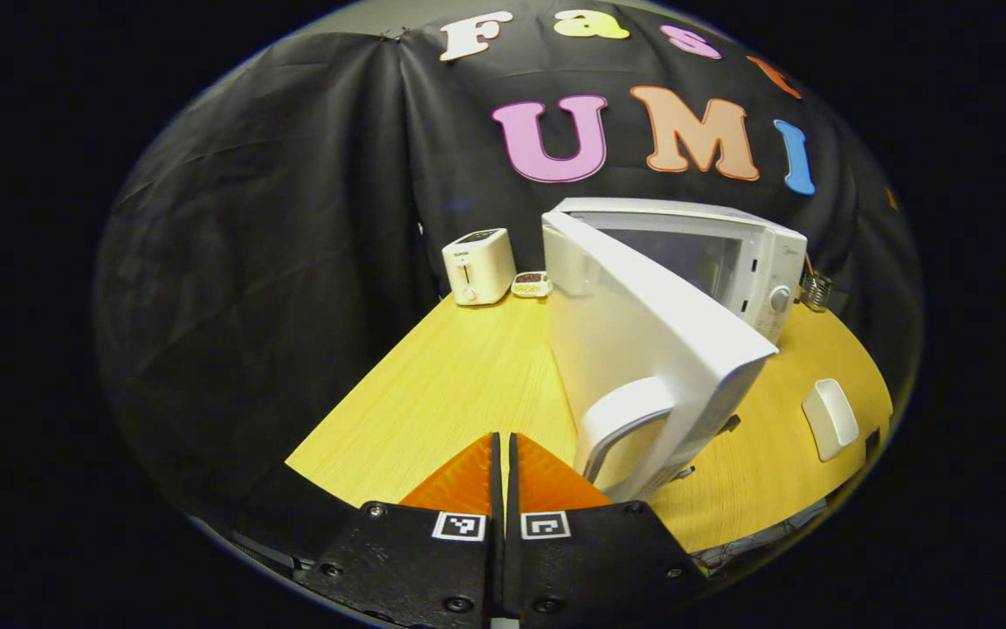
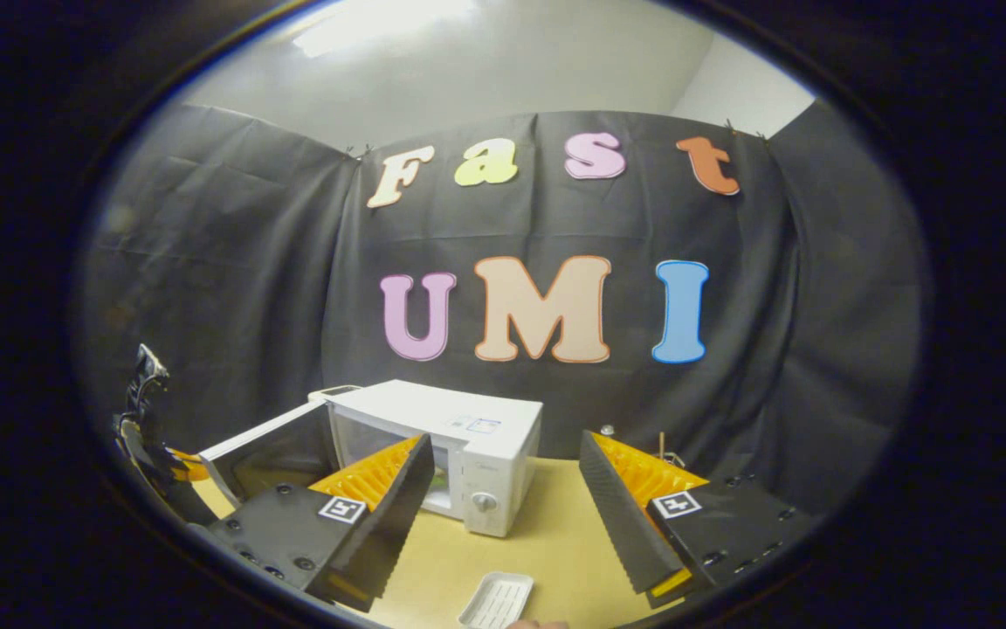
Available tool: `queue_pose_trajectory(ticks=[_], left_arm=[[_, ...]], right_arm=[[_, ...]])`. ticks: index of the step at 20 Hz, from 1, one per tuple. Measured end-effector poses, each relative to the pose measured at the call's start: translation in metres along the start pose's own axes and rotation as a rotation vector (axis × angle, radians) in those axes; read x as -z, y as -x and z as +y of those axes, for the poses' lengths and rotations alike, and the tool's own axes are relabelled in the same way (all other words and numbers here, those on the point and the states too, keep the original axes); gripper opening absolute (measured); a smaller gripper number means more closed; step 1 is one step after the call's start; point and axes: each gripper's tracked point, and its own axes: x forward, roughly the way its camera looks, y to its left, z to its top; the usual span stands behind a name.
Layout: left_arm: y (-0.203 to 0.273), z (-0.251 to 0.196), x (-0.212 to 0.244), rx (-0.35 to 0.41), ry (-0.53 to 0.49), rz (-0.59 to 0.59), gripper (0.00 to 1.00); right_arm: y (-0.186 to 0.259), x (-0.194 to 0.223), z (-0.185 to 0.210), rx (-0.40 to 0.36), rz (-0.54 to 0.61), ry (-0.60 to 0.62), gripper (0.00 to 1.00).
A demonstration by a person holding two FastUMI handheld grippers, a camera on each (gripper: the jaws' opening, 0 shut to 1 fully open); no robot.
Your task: Open the microwave oven with the left hand, put the food in, and close the microwave oven.
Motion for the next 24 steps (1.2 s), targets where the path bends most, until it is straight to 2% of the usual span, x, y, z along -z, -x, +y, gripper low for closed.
queue_pose_trajectory(ticks=[8, 9, 10, 18, 24], left_arm=[[-0.012, -0.017, -0.004, 0.042, -0.048, 0.005, 0.01], [-0.014, -0.021, -0.004, 0.047, -0.061, 0.006, 0.01], [-0.016, -0.026, -0.006, 0.058, -0.072, 0.003, 0.01], [-0.026, -0.085, -0.021, 0.179, -0.158, -0.011, 0.01], [-0.038, -0.133, -0.051, 0.255, -0.213, -0.031, 0.01]], right_arm=[[0.011, -0.004, -0.021, 0.063, -0.006, -0.02, 0.96], [0.013, -0.003, -0.024, 0.071, -0.008, -0.021, 1.0], [0.017, -0.004, -0.028, 0.078, -0.013, -0.019, 0.96], [0.043, 0.004, -0.061, 0.162, 0.005, -0.024, 0.96], [0.057, 0.011, -0.078, 0.208, 0.019, -0.014, 0.96]])
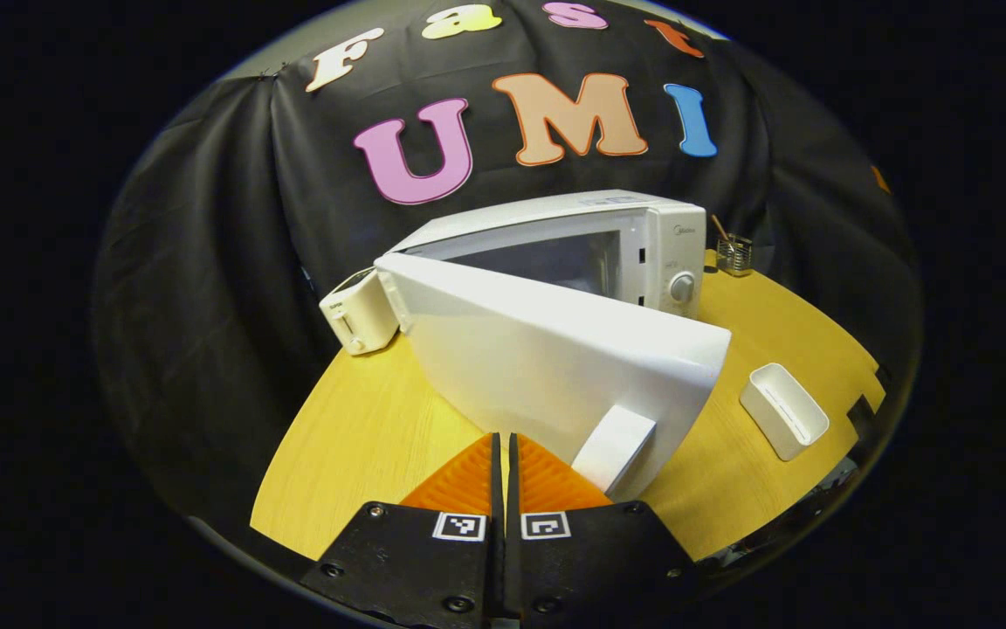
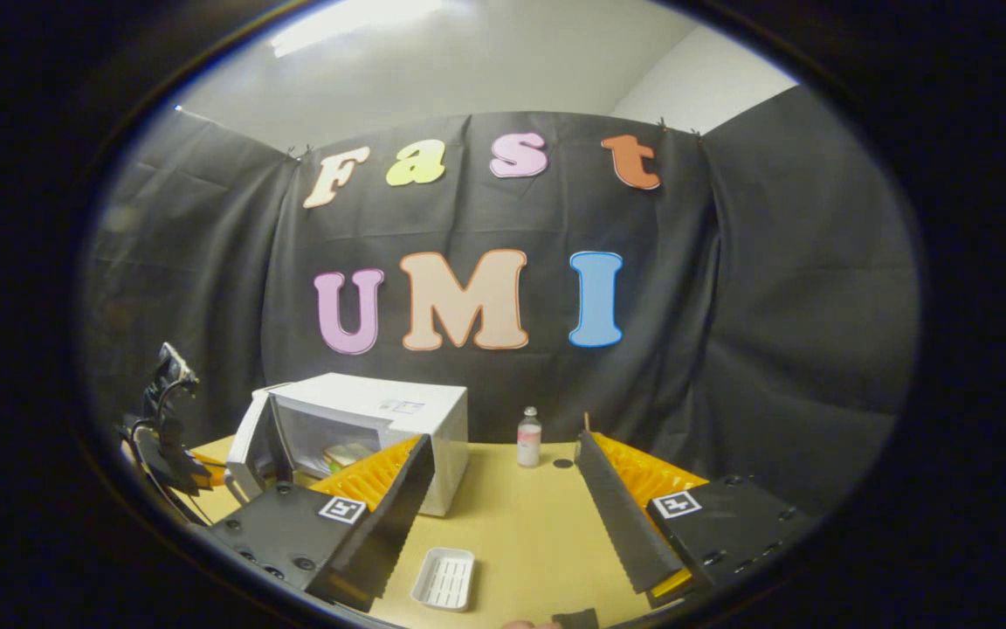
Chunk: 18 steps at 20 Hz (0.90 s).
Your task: Open the microwave oven with the left hand, put the food in, and close the microwave oven.
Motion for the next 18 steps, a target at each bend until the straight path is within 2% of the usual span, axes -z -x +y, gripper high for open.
queue_pose_trajectory(ticks=[13, 18], left_arm=[[-0.076, -0.063, -0.051, 0.111, -0.04, -0.008, 0.01], [-0.107, -0.079, -0.074, 0.118, -0.075, -0.008, 0.01]], right_arm=[[0.022, 0.015, -0.04, 0.103, 0.033, 0.01, 0.96], [0.031, 0.016, -0.052, 0.143, 0.029, 0.014, 0.96]])
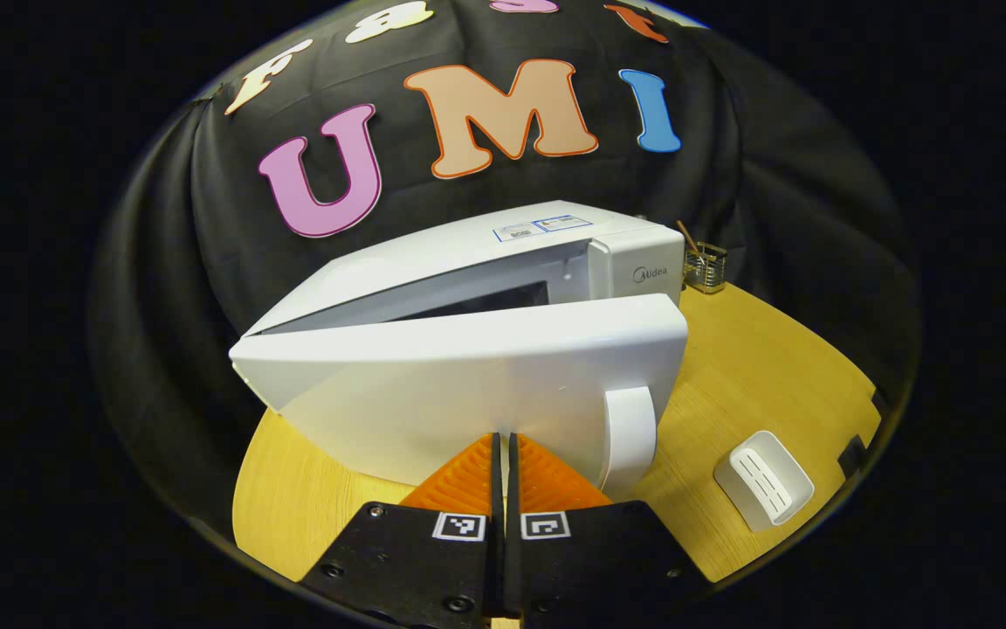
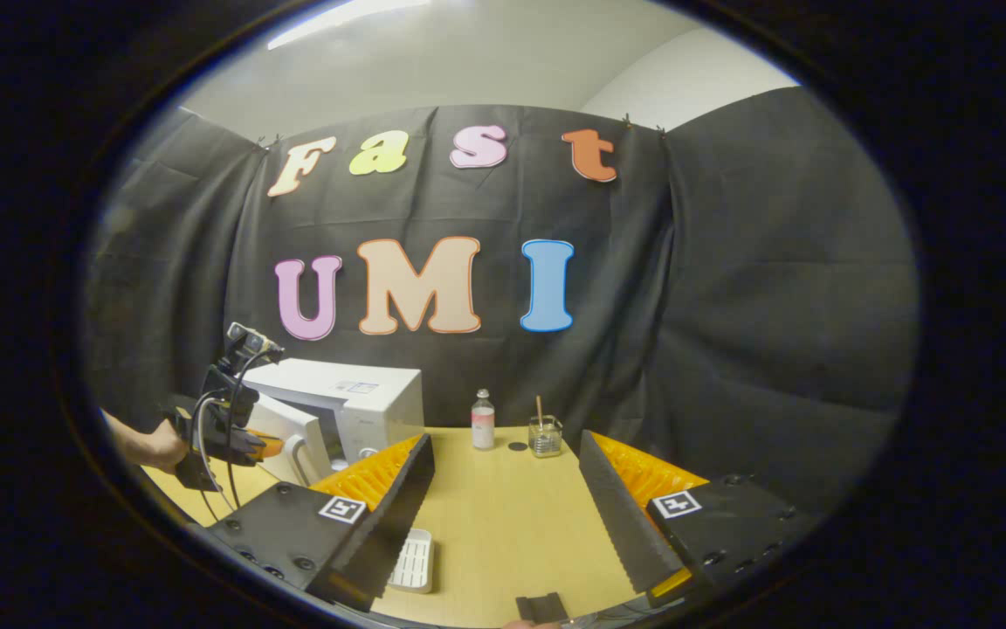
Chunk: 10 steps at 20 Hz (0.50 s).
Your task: Open the microwave oven with the left hand, put the food in, and close the microwave oven.
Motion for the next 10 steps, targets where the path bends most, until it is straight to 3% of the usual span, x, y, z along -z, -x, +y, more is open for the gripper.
queue_pose_trajectory(ticks=[10], left_arm=[[-0.046, -0.022, -0.037, 0.013, -0.024, -0.005, 0.01]], right_arm=[[0.011, -0.003, -0.018, 0.056, -0.008, -0.002, 0.97]])
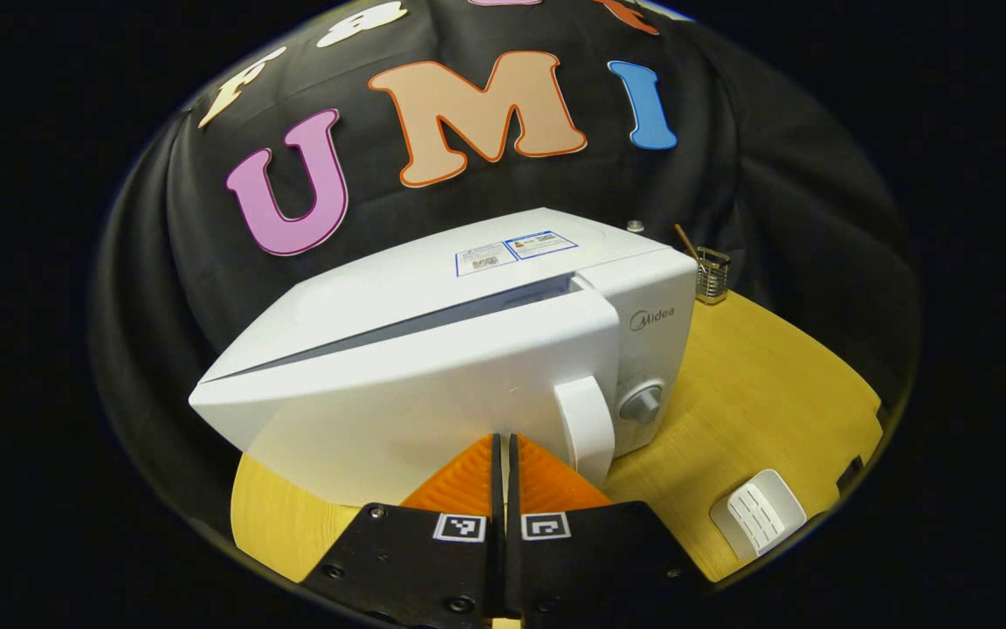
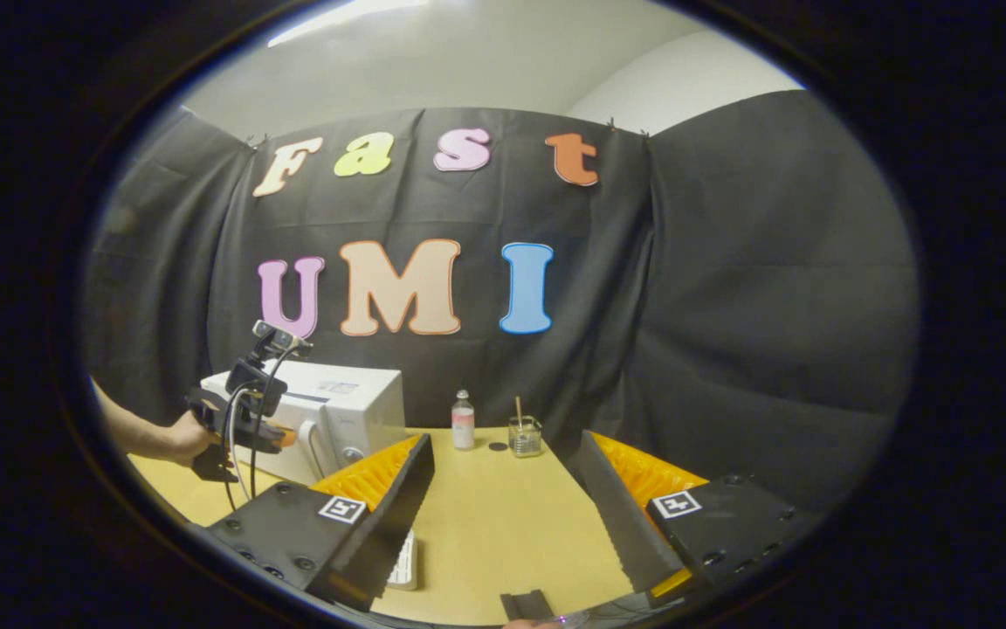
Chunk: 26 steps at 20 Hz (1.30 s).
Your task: Open the microwave oven with the left hand, put the food in, and close the microwave oven.
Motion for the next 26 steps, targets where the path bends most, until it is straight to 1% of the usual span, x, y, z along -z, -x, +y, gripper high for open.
queue_pose_trajectory(ticks=[3, 4, 5, 7, 8, 9, 10, 11, 12, 13, 15, 16, 18, 19, 20, 23, 24, 25, 26], left_arm=[[-0.004, -0.01, 0.013, 0.023, 0.018, 0.065, 0.0], [-0.007, -0.011, 0.016, 0.029, 0.025, 0.074, 0.01], [-0.007, -0.01, 0.012, 0.033, 0.039, 0.062, 0.01], [-0.01, -0.007, 0.004, 0.032, 0.089, 0.051, 0.01], [-0.009, -0.007, 0.003, 0.038, 0.122, 0.06, 0.01], [-0.013, -0.006, -0.015, 0.054, 0.136, 0.003, 0.0], [-0.012, -0.008, -0.003, 0.049, 0.154, 0.066, 0.01], [-0.012, -0.01, 0.001, 0.048, 0.159, 0.074, 0.01], [-0.014, -0.009, -0.005, 0.05, 0.156, 0.051, 0.01], [-0.013, -0.009, -0.003, 0.047, 0.156, 0.068, 0.01], [-0.008, -0.006, -0.003, 0.027, 0.154, 0.058, 0.01], [-0.003, -0.005, -0.006, 0.02, 0.161, 0.046, 0.01], [0.018, -0.008, -0.004, 0.03, 0.195, 0.023, 0.01], [0.032, -0.006, -0.003, 0.026, 0.202, 0.003, 0.01], [0.05, -0.004, -0.006, 0.021, 0.21, -0.026, 0.01], [0.105, 0.003, -0.023, 0.002, 0.223, -0.135, 0.01], [0.125, 0.005, -0.032, -0.001, 0.223, -0.182, 0.01], [0.143, 0.007, -0.042, -0.005, 0.222, -0.227, 0.01], [0.16, 0.007, -0.05, 0.004, 0.209, -0.265, 0.01]], right_arm=[[-0.004, 0.005, -0.007, 0.016, 0.006, 0.0, 0.96], [-0.004, 0.006, -0.009, 0.018, 0.012, -0.002, 1.0], [-0.005, 0.007, -0.01, 0.021, 0.014, -0.005, 0.97], [-0.007, 0.004, -0.015, 0.029, 0.005, -0.005, 0.97], [-0.008, 0.003, -0.017, 0.031, 0.004, -0.003, 1.0], [-0.008, 0.003, -0.019, 0.036, 0.004, -0.003, 1.0], [-0.008, 0.002, -0.021, 0.038, 0.003, -0.005, 0.97], [-0.008, 0.001, -0.024, 0.043, -0.003, -0.01, 0.97], [-0.008, 0.001, -0.026, 0.046, -0.001, -0.016, 0.97], [-0.008, 0.004, -0.025, 0.044, 0.006, -0.023, 0.97], [-0.006, 0.007, -0.028, 0.047, 0.01, -0.028, 0.97], [-0.004, 0.007, -0.028, 0.047, 0.01, -0.028, 1.0], [-0.004, 0.009, -0.028, 0.048, 0.014, -0.025, 1.0], [-0.004, 0.01, -0.026, 0.043, 0.016, -0.026, 0.97], [-0.004, 0.008, -0.024, 0.036, 0.016, -0.027, 0.97], [-0.01, 0.005, -0.015, 0.007, 0.013, -0.015, 0.97], [-0.013, 0.004, -0.011, -0.005, 0.013, -0.008, 1.0], [-0.015, 0.001, -0.007, -0.018, 0.014, -0.003, 1.0], [-0.018, -0.002, -0.005, -0.022, 0.01, 0.004, 1.0]])
